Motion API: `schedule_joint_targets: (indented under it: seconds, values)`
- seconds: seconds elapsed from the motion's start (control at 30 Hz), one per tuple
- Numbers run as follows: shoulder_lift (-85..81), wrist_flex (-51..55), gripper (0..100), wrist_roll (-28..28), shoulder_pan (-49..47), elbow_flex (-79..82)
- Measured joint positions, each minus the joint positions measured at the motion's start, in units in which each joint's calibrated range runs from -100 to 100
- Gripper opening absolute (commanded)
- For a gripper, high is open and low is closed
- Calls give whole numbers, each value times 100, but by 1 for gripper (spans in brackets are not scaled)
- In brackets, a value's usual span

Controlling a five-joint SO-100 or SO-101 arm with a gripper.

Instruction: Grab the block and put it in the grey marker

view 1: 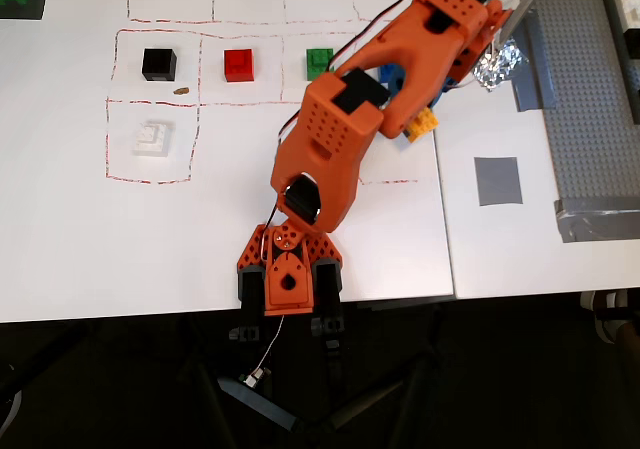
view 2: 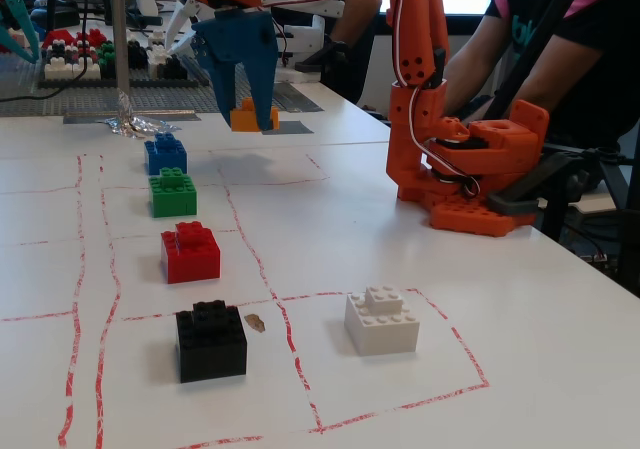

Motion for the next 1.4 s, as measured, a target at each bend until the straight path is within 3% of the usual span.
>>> schedule_joint_targets:
  seconds: [0.17,0.37,0.67,0.97,1.4]
  values:
    - [-232,16,0,1123,249,189]
    - [-576,16,0,2393,1466,261]
    - [-498,-177,0,3731,3021,-117]
    - [413,-699,0,4156,3569,-667]
    - [902,-1535,0,4308,3569,-667]
